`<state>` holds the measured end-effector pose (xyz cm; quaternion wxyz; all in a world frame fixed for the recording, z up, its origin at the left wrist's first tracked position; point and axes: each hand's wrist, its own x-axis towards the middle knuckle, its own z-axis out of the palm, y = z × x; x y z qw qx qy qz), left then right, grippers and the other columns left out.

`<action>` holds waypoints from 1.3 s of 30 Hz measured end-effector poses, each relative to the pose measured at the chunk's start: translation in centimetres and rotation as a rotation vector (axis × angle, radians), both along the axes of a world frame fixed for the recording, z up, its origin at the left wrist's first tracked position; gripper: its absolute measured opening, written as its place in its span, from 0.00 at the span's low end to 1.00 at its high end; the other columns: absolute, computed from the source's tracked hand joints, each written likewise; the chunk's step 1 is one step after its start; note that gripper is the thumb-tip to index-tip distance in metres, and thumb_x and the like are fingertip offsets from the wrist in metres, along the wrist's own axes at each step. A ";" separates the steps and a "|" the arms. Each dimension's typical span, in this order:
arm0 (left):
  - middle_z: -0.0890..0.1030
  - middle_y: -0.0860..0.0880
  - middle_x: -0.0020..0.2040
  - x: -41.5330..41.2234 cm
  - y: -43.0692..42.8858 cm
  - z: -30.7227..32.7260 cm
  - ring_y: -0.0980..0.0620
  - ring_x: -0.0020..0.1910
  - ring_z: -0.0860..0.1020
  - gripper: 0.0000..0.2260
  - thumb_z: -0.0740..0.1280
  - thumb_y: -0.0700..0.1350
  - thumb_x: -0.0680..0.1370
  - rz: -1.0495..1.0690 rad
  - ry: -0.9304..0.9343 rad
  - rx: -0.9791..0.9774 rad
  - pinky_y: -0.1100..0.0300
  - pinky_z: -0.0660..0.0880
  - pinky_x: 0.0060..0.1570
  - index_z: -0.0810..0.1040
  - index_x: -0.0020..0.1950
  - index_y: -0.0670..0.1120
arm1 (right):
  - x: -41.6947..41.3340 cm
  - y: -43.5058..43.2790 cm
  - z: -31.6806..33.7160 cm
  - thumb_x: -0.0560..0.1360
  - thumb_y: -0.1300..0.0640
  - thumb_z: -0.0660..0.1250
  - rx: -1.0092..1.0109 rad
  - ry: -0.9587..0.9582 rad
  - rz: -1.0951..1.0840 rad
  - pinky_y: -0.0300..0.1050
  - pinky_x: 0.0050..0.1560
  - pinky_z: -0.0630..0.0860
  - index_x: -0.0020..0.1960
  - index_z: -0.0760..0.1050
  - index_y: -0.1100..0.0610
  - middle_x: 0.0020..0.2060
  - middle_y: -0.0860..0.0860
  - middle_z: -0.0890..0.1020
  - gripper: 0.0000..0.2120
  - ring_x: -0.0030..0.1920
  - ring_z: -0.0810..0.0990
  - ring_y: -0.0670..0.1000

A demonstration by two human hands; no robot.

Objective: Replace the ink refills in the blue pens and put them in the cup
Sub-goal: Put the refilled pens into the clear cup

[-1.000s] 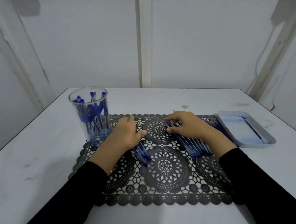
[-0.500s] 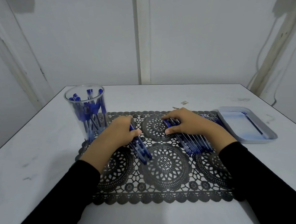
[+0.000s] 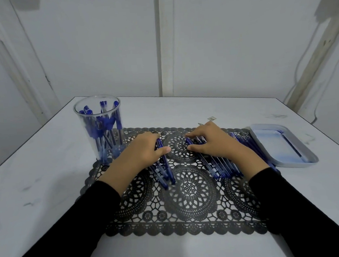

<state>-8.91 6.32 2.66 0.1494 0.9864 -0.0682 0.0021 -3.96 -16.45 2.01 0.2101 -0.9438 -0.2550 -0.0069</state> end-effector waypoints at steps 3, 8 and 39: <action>0.75 0.44 0.63 -0.1 -0.4 -0.1 0.46 0.63 0.73 0.25 0.63 0.61 0.80 0.027 -0.043 0.031 0.55 0.69 0.59 0.75 0.66 0.42 | -0.2 0.6 -0.1 0.74 0.43 0.70 -0.039 -0.077 -0.020 0.50 0.63 0.67 0.67 0.76 0.50 0.54 0.47 0.82 0.23 0.60 0.70 0.52; 0.76 0.44 0.58 0.4 -1.4 0.0 0.45 0.58 0.75 0.20 0.63 0.59 0.80 0.069 -0.079 0.078 0.53 0.72 0.56 0.79 0.58 0.42 | -0.6 1.9 -0.3 0.74 0.45 0.70 -0.052 -0.120 -0.053 0.49 0.60 0.72 0.64 0.79 0.54 0.50 0.50 0.84 0.21 0.56 0.75 0.55; 0.81 0.61 0.56 -0.6 -2.6 2.6 0.60 0.45 0.83 0.18 0.70 0.44 0.79 0.103 -0.274 -1.033 0.67 0.79 0.46 0.77 0.69 0.54 | -3.4 1.2 4.0 0.74 0.60 0.69 0.642 -0.037 -0.226 0.33 0.36 0.75 0.56 0.83 0.47 0.38 0.47 0.85 0.13 0.32 0.78 0.40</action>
